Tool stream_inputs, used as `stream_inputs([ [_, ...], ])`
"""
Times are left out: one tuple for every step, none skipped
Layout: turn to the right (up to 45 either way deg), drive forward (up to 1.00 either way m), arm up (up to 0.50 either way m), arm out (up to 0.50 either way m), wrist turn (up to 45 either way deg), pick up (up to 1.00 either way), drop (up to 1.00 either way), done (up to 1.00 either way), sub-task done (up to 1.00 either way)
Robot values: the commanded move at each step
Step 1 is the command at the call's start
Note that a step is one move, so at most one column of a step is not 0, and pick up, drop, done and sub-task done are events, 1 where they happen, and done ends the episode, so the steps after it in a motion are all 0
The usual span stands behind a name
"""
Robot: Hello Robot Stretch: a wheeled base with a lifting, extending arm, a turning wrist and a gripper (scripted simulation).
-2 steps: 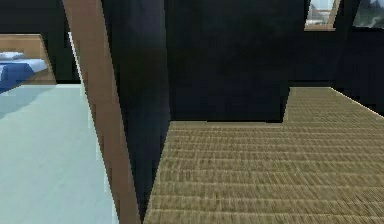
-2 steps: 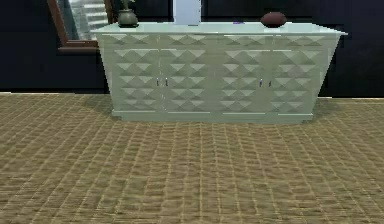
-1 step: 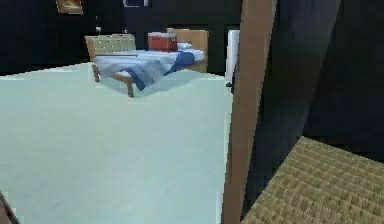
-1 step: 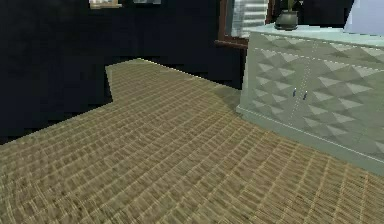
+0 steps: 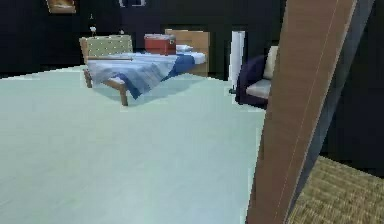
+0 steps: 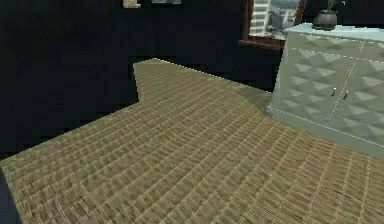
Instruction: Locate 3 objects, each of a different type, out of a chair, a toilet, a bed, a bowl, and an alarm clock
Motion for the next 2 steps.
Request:
stream_inputs([
  [-21.0, 0.00, 0.00, 0.00, 0.0, 0.00, 0.00, 0.00, 0.00],
  [0.0, 1.00, 0.00, 0.00, 0.0, 0.00, 0.00, 0.00, 0.00],
])
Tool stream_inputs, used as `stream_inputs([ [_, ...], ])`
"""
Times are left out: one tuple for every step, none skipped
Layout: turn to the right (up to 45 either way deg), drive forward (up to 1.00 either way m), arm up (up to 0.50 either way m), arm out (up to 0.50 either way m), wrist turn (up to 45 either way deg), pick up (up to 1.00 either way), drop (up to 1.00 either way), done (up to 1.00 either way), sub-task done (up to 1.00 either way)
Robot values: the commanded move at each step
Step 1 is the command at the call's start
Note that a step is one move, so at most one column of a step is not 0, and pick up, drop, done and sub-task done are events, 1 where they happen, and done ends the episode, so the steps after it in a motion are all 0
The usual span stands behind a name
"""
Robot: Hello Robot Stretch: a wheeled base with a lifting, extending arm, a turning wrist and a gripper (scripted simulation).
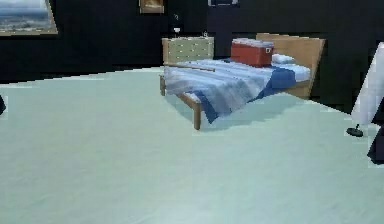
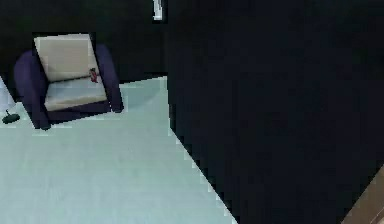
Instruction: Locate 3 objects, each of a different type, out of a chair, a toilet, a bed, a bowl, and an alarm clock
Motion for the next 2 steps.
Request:
stream_inputs([
  [0.0, 1.00, 0.00, 0.00, 0.0, 0.00, 0.00, 0.00, 0.00],
  [-3.0, 0.00, 0.00, 0.00, 0.0, 0.00, 0.00, 0.00, 0.00],
])
